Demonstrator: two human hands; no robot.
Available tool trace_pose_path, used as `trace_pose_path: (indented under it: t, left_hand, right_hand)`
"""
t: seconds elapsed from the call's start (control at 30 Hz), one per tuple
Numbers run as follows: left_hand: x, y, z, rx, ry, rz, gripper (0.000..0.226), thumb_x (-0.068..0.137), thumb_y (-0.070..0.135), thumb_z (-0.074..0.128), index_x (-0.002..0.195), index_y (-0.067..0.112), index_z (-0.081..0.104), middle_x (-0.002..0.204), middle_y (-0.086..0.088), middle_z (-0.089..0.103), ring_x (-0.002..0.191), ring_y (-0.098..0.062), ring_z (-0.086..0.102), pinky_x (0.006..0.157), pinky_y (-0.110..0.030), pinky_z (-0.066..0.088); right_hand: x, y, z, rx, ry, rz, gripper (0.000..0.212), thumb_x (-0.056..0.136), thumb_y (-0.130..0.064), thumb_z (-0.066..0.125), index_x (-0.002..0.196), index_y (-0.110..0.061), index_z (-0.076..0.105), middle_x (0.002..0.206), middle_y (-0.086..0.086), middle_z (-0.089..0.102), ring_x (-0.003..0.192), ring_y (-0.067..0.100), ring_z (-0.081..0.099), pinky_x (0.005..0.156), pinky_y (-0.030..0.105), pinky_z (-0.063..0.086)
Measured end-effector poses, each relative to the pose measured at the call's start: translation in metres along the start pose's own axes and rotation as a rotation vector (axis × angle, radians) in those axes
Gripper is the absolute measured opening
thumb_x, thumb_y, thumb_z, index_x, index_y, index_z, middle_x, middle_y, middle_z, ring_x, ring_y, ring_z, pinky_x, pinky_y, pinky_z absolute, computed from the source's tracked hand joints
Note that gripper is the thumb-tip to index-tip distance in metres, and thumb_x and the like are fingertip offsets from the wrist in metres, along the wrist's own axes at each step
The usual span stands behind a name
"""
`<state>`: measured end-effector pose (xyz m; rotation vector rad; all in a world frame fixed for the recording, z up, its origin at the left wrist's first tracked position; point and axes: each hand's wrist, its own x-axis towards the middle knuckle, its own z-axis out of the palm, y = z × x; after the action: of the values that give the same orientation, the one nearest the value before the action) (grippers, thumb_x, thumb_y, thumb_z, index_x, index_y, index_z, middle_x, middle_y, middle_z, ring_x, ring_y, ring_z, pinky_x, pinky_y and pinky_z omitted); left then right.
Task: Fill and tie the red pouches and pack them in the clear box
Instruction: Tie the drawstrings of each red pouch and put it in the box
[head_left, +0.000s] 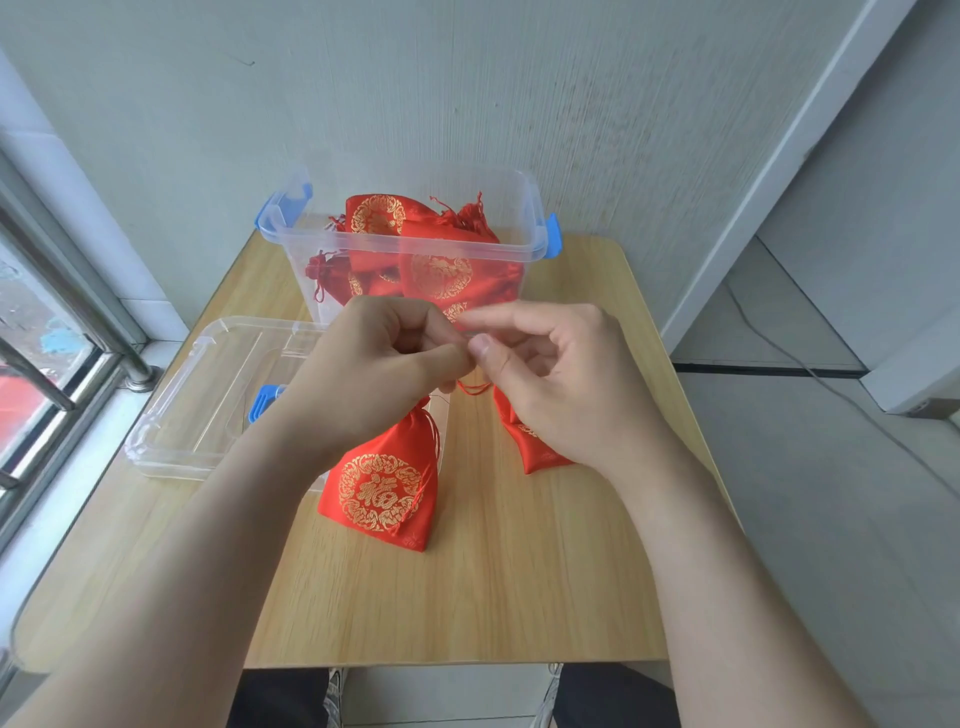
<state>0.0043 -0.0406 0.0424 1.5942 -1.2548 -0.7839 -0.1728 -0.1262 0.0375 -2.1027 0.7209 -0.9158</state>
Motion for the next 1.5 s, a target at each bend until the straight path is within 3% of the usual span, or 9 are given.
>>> trace_pose_path:
  t: [0.17, 0.23, 0.37, 0.53, 0.97, 1.13, 1.23, 1.4, 1.5]
  left_hand:
    - [0.0, 0.0, 0.0, 0.033, 0.016, -0.007, 0.012, 0.094, 0.017, 0.076, 0.083, 0.014, 0.078, 0.071, -0.001, 0.075, 0.073, -0.022, 0.071, 0.071, -0.038, 0.055]
    - [-0.001, 0.001, 0.001, 0.029, 0.001, -0.012, 0.012, 0.096, 0.021, 0.076, 0.086, 0.016, 0.08, 0.074, -0.001, 0.076, 0.078, -0.029, 0.071, 0.07, -0.042, 0.055]
    - [0.001, -0.001, 0.002, 0.012, -0.031, -0.033, 0.022, 0.104, 0.031, 0.065, 0.093, 0.021, 0.082, 0.066, 0.007, 0.067, 0.059, -0.006, 0.053, 0.059, -0.022, 0.041]
    - [0.003, -0.007, 0.003, -0.096, -0.105, -0.123, 0.029, 0.108, 0.026, 0.059, 0.096, 0.007, 0.076, 0.064, 0.005, 0.053, 0.057, -0.01, 0.041, 0.059, -0.027, 0.038]
    - [0.01, -0.007, 0.017, -0.48, 0.055, -0.256, 0.027, 0.107, 0.021, 0.06, 0.092, 0.0, 0.07, 0.077, -0.009, 0.066, 0.069, -0.017, 0.06, 0.069, -0.028, 0.054]
    - [0.007, -0.015, 0.023, -0.338, 0.103, -0.165, 0.025, 0.105, 0.022, 0.066, 0.095, 0.001, 0.076, 0.092, -0.029, 0.073, 0.078, -0.024, 0.065, 0.076, -0.037, 0.055]
    - [0.004, -0.012, 0.022, -0.098, 0.144, -0.037, 0.014, 0.102, 0.016, 0.069, 0.093, 0.014, 0.08, 0.08, -0.012, 0.076, 0.067, -0.016, 0.068, 0.058, -0.022, 0.052]
    - [0.004, -0.012, 0.02, 0.189, 0.121, 0.149, 0.02, 0.095, 0.006, 0.073, 0.096, 0.024, 0.082, 0.078, 0.006, 0.079, 0.075, -0.01, 0.076, 0.072, -0.032, 0.062]
    - [0.003, -0.007, 0.022, 0.346, 0.104, 0.22, 0.026, 0.088, 0.001, 0.075, 0.098, 0.023, 0.083, 0.082, 0.012, 0.079, 0.08, -0.001, 0.074, 0.076, -0.019, 0.058]
  right_hand:
    - [0.002, 0.004, -0.003, -0.153, -0.032, 0.02, 0.01, 0.099, -0.015, 0.072, 0.098, -0.018, 0.082, 0.07, -0.016, 0.072, 0.07, 0.005, 0.071, 0.064, 0.015, 0.049]
    - [0.003, 0.003, -0.002, -0.18, -0.027, 0.014, 0.01, 0.102, -0.017, 0.069, 0.097, -0.017, 0.078, 0.073, -0.015, 0.071, 0.072, 0.006, 0.069, 0.065, 0.015, 0.049]
    - [0.003, 0.004, -0.001, -0.216, 0.011, -0.065, 0.012, 0.103, -0.016, 0.065, 0.093, -0.016, 0.071, 0.075, -0.008, 0.073, 0.071, 0.014, 0.067, 0.066, 0.029, 0.053]
    - [0.002, 0.007, 0.002, -0.266, 0.114, -0.127, 0.012, 0.101, -0.013, 0.065, 0.09, -0.015, 0.069, 0.073, -0.008, 0.067, 0.07, 0.014, 0.064, 0.066, 0.035, 0.051]
    - [0.001, 0.002, 0.016, -0.42, 0.118, 0.016, 0.015, 0.084, -0.026, 0.069, 0.07, -0.023, 0.064, 0.053, -0.01, 0.059, 0.055, 0.011, 0.058, 0.057, 0.032, 0.051]
    - [0.002, 0.0, 0.02, -0.412, 0.076, 0.038, 0.018, 0.082, -0.028, 0.068, 0.066, -0.022, 0.064, 0.053, -0.008, 0.061, 0.057, 0.015, 0.061, 0.067, 0.037, 0.055]
    - [0.002, -0.002, 0.017, -0.377, 0.091, 0.047, 0.02, 0.082, -0.027, 0.07, 0.063, -0.023, 0.064, 0.05, -0.009, 0.06, 0.053, 0.013, 0.061, 0.063, 0.035, 0.055]
    - [0.001, -0.002, 0.011, -0.295, 0.112, 0.138, 0.022, 0.08, -0.026, 0.077, 0.061, -0.019, 0.069, 0.047, -0.01, 0.06, 0.051, 0.013, 0.06, 0.057, 0.021, 0.049]
    - [0.001, 0.0, 0.01, -0.283, 0.097, 0.176, 0.023, 0.077, -0.024, 0.077, 0.059, -0.012, 0.071, 0.047, -0.002, 0.06, 0.05, 0.02, 0.057, 0.057, 0.027, 0.049]
